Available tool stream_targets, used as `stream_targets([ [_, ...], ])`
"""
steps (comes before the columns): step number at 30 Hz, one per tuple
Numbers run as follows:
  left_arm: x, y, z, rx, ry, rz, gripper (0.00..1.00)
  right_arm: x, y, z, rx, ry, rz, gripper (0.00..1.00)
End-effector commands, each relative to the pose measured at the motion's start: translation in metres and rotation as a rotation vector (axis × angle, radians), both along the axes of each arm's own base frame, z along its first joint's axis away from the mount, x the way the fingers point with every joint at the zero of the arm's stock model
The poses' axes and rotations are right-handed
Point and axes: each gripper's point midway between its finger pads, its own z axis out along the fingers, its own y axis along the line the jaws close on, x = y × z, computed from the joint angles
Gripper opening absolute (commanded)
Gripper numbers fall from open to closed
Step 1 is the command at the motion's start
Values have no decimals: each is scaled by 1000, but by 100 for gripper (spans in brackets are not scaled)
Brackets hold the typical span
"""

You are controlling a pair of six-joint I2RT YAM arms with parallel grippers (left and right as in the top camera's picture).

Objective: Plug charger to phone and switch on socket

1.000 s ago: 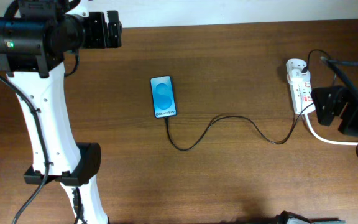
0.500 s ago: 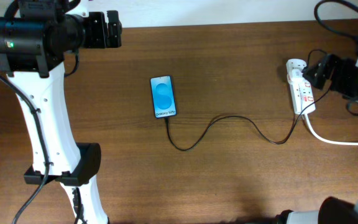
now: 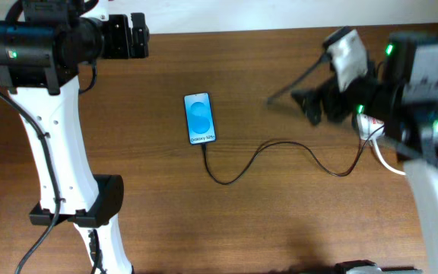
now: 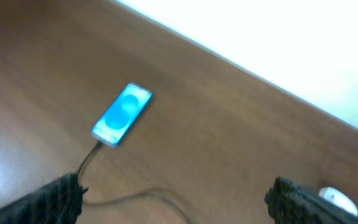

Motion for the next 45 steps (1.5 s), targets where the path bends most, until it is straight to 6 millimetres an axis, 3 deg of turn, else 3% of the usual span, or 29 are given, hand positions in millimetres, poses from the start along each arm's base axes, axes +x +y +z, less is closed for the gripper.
stream_targets([
  [1, 0, 0, 0, 14, -4, -6, 99, -32, -5, -20, -143, -196, 69, 98],
  [3, 0, 0, 0, 13, -4, -6, 99, -58, -8, -41, -203, -311, 105, 98],
  [9, 0, 0, 0, 13, -4, -6, 99, -105, -36, -106, -224, -505, 0, 98],
  [17, 0, 0, 0, 14, -4, -6, 99, -121, -30, -154, -217, -677, 10, 98],
  [26, 0, 0, 0, 14, -4, -6, 99, -113, -46, -176, -257, -719, -90, 98],
  [45, 0, 0, 0, 14, -4, -6, 99, -112, -49, -175, -254, -715, -110, 98],
])
